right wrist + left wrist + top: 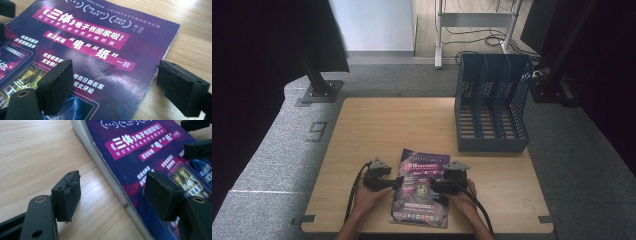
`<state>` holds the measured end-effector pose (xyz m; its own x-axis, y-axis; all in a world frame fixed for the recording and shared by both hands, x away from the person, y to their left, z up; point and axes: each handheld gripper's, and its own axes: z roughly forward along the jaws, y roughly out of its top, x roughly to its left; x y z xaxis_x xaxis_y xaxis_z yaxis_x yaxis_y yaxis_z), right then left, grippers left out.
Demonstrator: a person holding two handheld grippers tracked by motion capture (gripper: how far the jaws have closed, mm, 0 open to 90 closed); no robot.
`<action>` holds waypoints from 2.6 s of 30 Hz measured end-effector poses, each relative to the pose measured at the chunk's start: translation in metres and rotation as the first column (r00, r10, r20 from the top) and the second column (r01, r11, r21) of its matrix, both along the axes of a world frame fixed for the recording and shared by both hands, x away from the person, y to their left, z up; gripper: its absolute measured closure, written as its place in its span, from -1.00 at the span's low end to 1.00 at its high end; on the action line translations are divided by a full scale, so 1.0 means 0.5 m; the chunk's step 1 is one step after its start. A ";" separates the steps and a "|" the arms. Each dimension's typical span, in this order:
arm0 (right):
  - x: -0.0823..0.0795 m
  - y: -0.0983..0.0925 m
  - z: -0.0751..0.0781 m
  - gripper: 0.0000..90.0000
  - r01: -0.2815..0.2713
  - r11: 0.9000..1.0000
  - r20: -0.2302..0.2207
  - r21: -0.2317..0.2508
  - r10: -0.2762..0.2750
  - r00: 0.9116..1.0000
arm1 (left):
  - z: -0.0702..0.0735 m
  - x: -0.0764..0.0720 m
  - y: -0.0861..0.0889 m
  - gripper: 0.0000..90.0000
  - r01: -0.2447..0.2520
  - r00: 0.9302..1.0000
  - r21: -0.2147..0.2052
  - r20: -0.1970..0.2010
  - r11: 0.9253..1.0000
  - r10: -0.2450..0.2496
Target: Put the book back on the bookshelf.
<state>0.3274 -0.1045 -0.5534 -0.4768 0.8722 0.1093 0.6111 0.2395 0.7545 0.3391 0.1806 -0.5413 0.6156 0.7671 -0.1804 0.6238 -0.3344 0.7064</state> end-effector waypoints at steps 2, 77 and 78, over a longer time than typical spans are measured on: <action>0.000 0.000 0.000 -0.69 -0.002 1.000 0.000 -0.001 0.002 1.000 | -0.002 0.005 -0.007 -0.36 -0.008 1.000 0.003 -0.007 1.000 0.008; -0.006 0.003 0.000 -0.66 0.005 1.000 0.019 -0.014 -0.005 1.000 | 0.026 0.043 -0.112 0.05 0.092 0.995 -0.003 0.028 0.996 -0.092; -0.006 0.003 0.000 -0.66 0.005 1.000 0.019 -0.014 -0.005 1.000 | 0.026 0.042 -0.110 0.08 0.093 0.995 -0.002 0.030 0.996 -0.092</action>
